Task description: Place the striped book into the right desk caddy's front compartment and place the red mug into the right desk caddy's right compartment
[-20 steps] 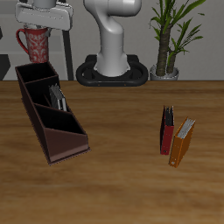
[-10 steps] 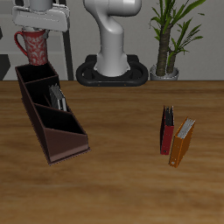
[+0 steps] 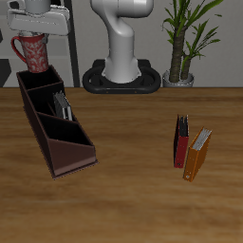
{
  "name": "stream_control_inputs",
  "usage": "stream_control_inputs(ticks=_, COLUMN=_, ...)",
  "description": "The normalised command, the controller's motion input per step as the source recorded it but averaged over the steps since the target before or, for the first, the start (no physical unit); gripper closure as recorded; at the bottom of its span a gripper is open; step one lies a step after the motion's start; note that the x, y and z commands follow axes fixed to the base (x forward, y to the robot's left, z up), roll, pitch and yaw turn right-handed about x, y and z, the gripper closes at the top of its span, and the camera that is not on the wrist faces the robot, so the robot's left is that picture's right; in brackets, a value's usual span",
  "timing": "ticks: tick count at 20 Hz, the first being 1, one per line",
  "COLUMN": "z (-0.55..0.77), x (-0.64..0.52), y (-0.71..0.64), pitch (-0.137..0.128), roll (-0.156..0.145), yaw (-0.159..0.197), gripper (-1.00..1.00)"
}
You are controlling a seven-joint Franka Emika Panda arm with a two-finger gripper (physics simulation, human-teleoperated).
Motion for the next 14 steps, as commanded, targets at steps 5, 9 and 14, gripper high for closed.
stream_control_inputs(ticks=5, z=-0.03, x=0.11, y=-0.24, pitch=0.008, roll=-0.046, yaw=-0.013, gripper=1.0)
stream_control_inputs(ticks=9, z=-0.08, x=0.08, y=-0.02, pitch=-0.009, roll=-0.03, yaw=0.016, gripper=1.0)
stream_control_inputs(ticks=14, z=-0.24, x=0.13, y=0.09, pitch=0.046, roll=0.004, yaw=-0.007, gripper=1.0)
